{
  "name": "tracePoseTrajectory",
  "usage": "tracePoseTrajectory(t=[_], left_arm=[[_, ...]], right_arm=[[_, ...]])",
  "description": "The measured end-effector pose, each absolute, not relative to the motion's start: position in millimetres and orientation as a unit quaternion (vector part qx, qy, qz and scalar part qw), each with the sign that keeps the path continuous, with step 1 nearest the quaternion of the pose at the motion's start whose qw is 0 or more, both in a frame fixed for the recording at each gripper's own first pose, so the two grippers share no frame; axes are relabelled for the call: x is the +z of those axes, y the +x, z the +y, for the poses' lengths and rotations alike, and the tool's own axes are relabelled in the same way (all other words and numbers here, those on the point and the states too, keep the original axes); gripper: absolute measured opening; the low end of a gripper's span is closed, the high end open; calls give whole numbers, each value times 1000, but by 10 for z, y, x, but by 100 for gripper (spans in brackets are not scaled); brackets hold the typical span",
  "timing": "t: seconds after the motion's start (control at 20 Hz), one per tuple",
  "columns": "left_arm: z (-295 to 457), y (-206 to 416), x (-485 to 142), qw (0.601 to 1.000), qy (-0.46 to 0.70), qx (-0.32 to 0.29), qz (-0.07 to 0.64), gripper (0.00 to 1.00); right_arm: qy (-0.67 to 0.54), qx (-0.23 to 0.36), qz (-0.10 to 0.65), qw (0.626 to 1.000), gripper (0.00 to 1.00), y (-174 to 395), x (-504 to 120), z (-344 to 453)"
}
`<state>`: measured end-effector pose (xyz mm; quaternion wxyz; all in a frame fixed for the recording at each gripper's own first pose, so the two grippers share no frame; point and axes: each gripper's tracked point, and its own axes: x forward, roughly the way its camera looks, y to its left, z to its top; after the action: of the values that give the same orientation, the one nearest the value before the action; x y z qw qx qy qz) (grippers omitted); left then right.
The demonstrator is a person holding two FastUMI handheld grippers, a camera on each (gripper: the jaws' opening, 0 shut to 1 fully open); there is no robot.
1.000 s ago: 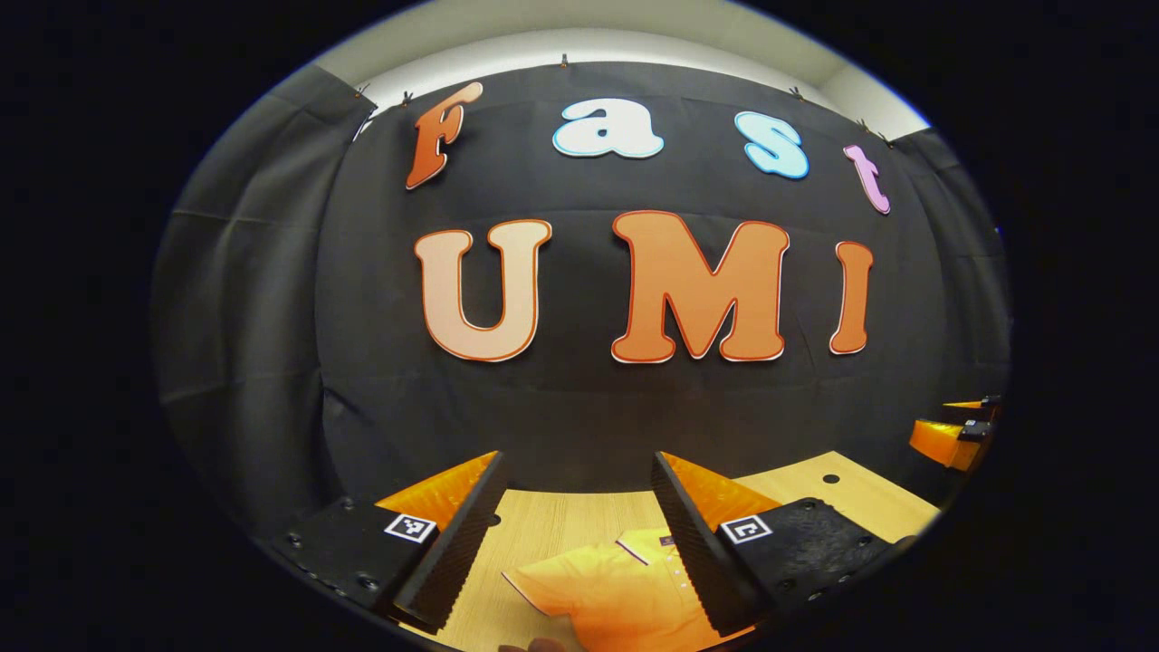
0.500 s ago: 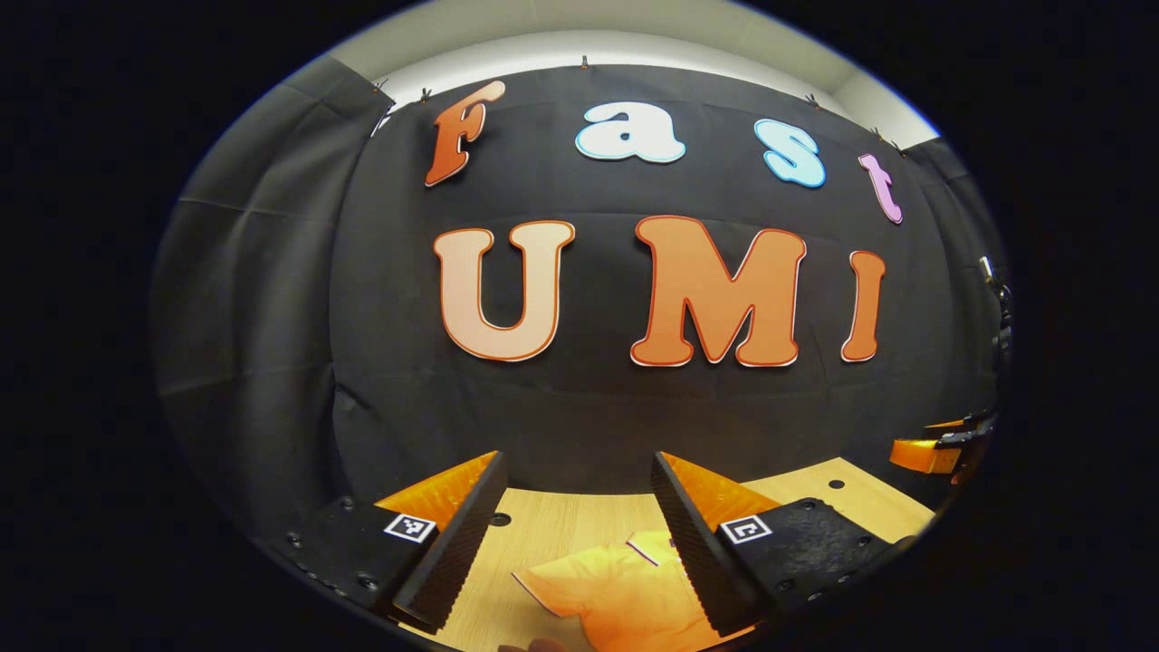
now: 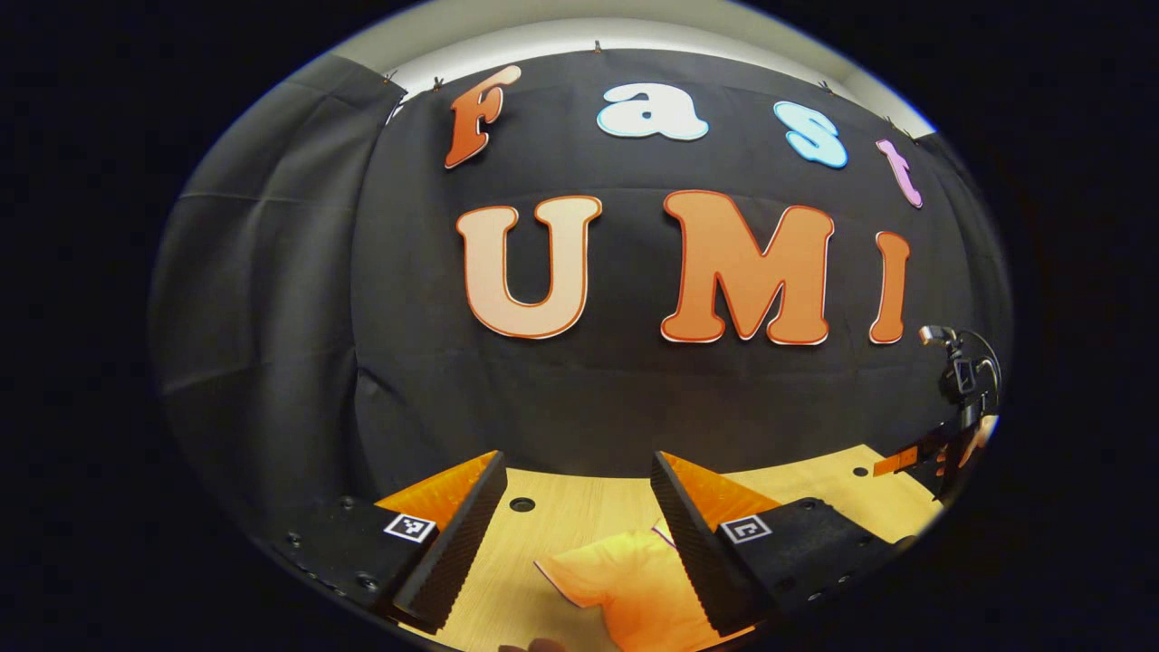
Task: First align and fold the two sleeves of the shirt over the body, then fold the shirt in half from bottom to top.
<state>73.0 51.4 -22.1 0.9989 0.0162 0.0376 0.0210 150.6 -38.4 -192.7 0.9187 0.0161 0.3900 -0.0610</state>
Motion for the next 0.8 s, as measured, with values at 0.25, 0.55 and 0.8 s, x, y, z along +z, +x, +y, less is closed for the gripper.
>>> tracePoseTrajectory(t=[0.25,0.55,0.8], left_arm=[[631,843,-399,997,14,41,60,98],[723,968,-683,994,15,53,92,98],[760,1072,-834,992,22,58,113,98]], right_arm=[[23,-74,479,875,99,1737,-2632,-575],[18,-76,548,833,99,1866,-3352,-523],[25,-78,581,810,94,1879,-3680,-472]])
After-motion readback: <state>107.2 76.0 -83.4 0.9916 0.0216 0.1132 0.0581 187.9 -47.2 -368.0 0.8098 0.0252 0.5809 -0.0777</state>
